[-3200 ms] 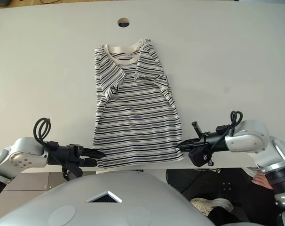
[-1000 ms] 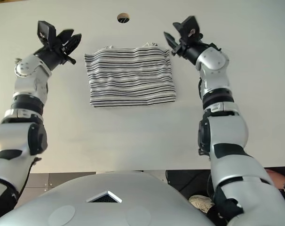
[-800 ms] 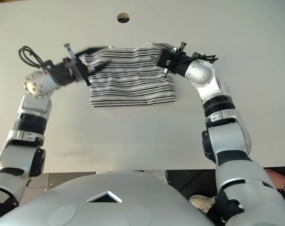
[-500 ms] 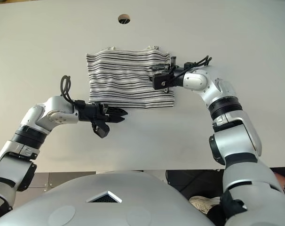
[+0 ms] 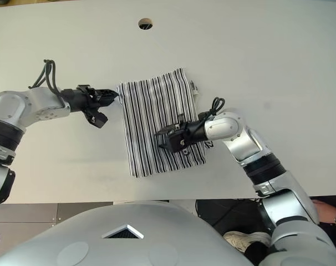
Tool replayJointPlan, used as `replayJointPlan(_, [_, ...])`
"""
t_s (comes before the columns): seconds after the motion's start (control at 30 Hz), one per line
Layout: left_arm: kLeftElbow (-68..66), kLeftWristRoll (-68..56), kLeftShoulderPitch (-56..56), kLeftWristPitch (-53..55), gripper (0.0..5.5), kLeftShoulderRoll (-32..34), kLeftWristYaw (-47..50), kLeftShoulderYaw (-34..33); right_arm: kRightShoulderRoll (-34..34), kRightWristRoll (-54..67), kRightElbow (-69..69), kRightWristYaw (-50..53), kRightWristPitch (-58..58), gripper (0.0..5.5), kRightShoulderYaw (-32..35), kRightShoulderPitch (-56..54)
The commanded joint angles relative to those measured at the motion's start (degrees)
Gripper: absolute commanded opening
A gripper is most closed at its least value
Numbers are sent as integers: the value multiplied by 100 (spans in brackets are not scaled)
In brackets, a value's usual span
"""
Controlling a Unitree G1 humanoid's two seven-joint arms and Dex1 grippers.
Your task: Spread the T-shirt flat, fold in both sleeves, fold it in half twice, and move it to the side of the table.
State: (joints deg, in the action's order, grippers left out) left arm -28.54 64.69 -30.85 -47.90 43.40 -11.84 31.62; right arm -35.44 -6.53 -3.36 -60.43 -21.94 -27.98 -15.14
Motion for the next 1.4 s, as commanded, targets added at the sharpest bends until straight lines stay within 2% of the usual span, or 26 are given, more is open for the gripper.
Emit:
replayJointPlan(0.03, [87,-608,30,-208,153,162,-11,-127,-67,839,85,294,120,183,942,-85])
replayJointPlan(0.17, [271,-1987,334,-591,153,334,-391,-389,-439,2148,163,-233,424,183,1758,198])
replayJointPlan(0.2, [384,-2615,562,-655,175,460,-716,-375,-645,2285,-84,-449,329,205,1970,267])
replayJointPlan(0.27, [804,-4067,1201,-613,207,766,-1513,-142,-1086,2234,-782,-784,-4,241,2276,385])
replayJointPlan(0.33, [1232,-4973,1687,-428,245,998,-2135,15,-1377,1960,-1361,-950,-415,282,2360,443])
replayJointPlan(0.43, [1715,-5558,2163,-104,288,1189,-2864,136,-1741,1350,-1968,-1047,-1177,329,2249,598])
replayJointPlan(0.47, [1817,-5603,2262,-28,306,1187,-3006,136,-1795,1170,-2057,-1030,-1377,351,2189,648])
replayJointPlan(0.53, [1978,-5582,2494,61,341,1162,-3232,188,-1916,724,-2189,-1062,-1775,354,1967,773])
replayJointPlan(0.83, [2003,-5482,2983,50,341,629,-3385,276,-1778,-42,-2156,-658,-2562,354,1298,1318])
replayJointPlan(1.2, [1863,-5446,2939,-103,341,200,-3322,135,-1206,-284,-1938,-80,-2940,354,569,1108])
replayJointPlan(1.27, [1813,-5447,2905,-124,344,146,-3340,132,-1111,-322,-1928,24,-2967,317,464,1054])
replayJointPlan(1.4, [1760,-5520,2901,-134,277,119,-3403,111,-1102,-323,-1914,165,-2965,240,363,969])
